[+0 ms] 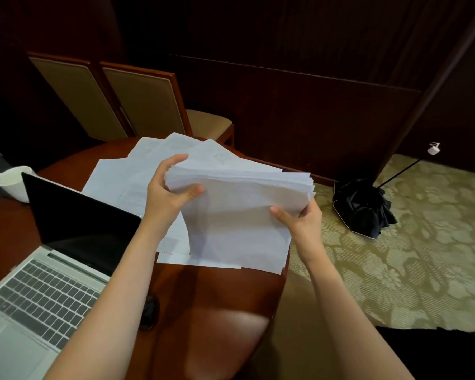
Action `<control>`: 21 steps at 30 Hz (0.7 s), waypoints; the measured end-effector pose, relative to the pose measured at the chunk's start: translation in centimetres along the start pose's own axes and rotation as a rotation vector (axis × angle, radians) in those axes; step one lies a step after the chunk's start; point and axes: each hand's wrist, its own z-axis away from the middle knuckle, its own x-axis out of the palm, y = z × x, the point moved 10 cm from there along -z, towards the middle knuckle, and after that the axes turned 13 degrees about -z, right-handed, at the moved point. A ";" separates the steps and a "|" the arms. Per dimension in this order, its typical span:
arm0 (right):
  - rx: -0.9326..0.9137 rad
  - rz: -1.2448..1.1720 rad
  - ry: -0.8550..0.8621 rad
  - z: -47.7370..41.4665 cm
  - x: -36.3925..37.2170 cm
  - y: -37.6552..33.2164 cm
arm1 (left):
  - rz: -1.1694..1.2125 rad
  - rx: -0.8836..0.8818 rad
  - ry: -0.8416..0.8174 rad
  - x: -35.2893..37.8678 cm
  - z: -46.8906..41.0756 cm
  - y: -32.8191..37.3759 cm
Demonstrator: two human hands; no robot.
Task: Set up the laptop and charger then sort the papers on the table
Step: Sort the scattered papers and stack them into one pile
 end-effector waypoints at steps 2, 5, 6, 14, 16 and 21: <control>0.038 0.021 -0.004 0.1 0.1 0.8 | -0.039 -0.001 0.015 -0.3 -0.3 0.3; 0.057 0.005 -0.012 -0.4 0.6 1.2 | -0.021 -0.106 0.093 0.0 -0.8 0.2; 0.062 -0.001 -0.018 -0.5 0.6 1.3 | 0.016 -0.168 0.137 -0.2 -0.8 -0.1; 0.415 -0.286 0.154 1.9 -5.3 10.0 | 0.540 -0.394 0.234 -1.5 -1.3 -4.7; 0.454 -0.453 0.067 1.4 -3.3 9.9 | 0.651 -0.418 0.204 -0.2 -0.7 -5.1; 0.382 -0.412 0.040 -2.3 -3.6 7.0 | 0.744 -0.392 0.183 0.8 1.7 -6.4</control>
